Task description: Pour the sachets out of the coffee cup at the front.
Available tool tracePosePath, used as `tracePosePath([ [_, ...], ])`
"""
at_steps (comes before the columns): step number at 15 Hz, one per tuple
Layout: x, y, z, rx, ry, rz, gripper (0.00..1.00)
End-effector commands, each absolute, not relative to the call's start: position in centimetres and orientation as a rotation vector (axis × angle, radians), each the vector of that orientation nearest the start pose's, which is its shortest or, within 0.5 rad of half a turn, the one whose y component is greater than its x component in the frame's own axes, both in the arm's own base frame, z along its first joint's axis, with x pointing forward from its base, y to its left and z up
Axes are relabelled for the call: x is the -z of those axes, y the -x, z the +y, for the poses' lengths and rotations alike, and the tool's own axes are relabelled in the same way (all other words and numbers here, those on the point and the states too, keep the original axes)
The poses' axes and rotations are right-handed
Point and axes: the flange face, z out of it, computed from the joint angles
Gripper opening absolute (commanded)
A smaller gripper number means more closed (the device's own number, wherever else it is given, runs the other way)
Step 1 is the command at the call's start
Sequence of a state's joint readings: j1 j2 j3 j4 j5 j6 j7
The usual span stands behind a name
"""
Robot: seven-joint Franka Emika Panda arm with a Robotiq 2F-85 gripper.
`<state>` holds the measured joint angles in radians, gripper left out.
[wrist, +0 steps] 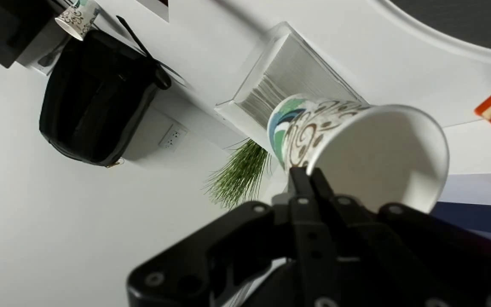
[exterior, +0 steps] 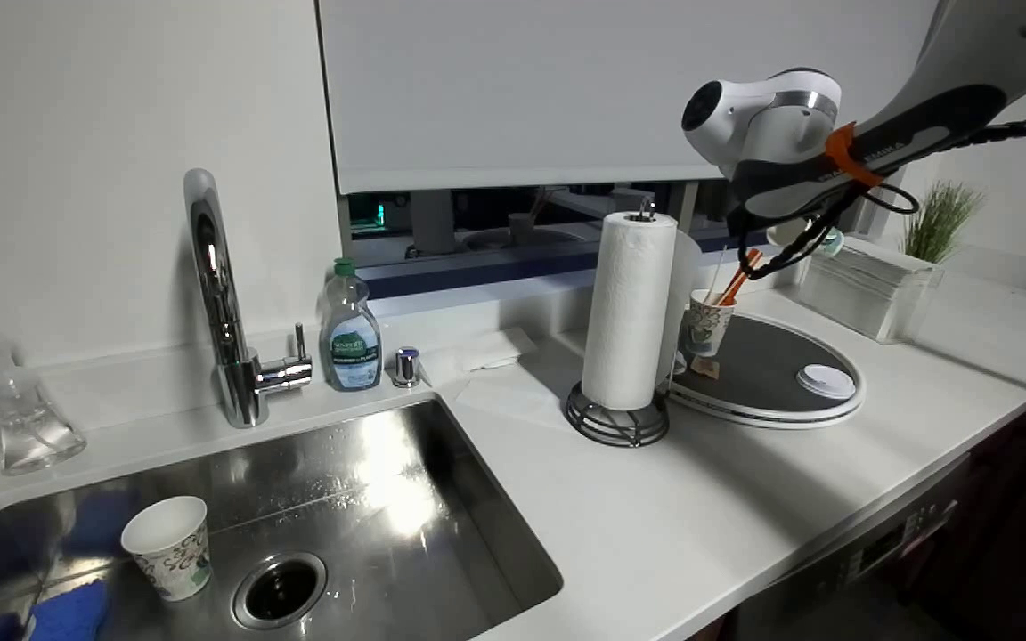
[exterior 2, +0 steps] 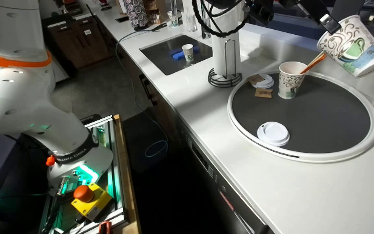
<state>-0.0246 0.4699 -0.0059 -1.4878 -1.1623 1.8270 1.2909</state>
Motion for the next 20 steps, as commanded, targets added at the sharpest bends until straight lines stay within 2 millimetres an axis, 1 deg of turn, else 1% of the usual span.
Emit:
tracePosePath([
  [1,-44.0,-69.2,-10.7,-0.674,-2.012,-1.04,0.01],
  [4,-43.0,-68.5,-13.3,-0.659,-2.109,-1.17,0.01],
  [7,-42.7,-67.2,-16.3,-0.61,-2.173,-1.337,0.01],
  [9,-42.3,-66.8,-17.4,-0.603,-2.223,-1.443,0.01],
  [10,-42.7,-66.6,-17.8,-0.63,-2.249,-1.489,0.01],
  [11,-43.0,-66.5,-17.9,-0.662,-2.28,-1.527,0.01],
  [12,-43.8,-66.4,-17.8,-0.715,-2.316,-1.547,0.01],
  [14,-44.7,-66.4,-17.4,-0.793,-2.407,-1.569,0.01],
  [15,-44.9,-66.1,-17.1,-0.769,-2.45,-1.609,0.01],
  [17,-45.0,-64.9,-16.2,-0.625,-2.49,-1.665,0.01],
  [18,-45.2,-64.2,-16.1,-0.581,-2.474,-1.691,0.01],
  [20,-46.1,-62.1,-16.3,-0.509,-2.34,-1.746,0.01],
])
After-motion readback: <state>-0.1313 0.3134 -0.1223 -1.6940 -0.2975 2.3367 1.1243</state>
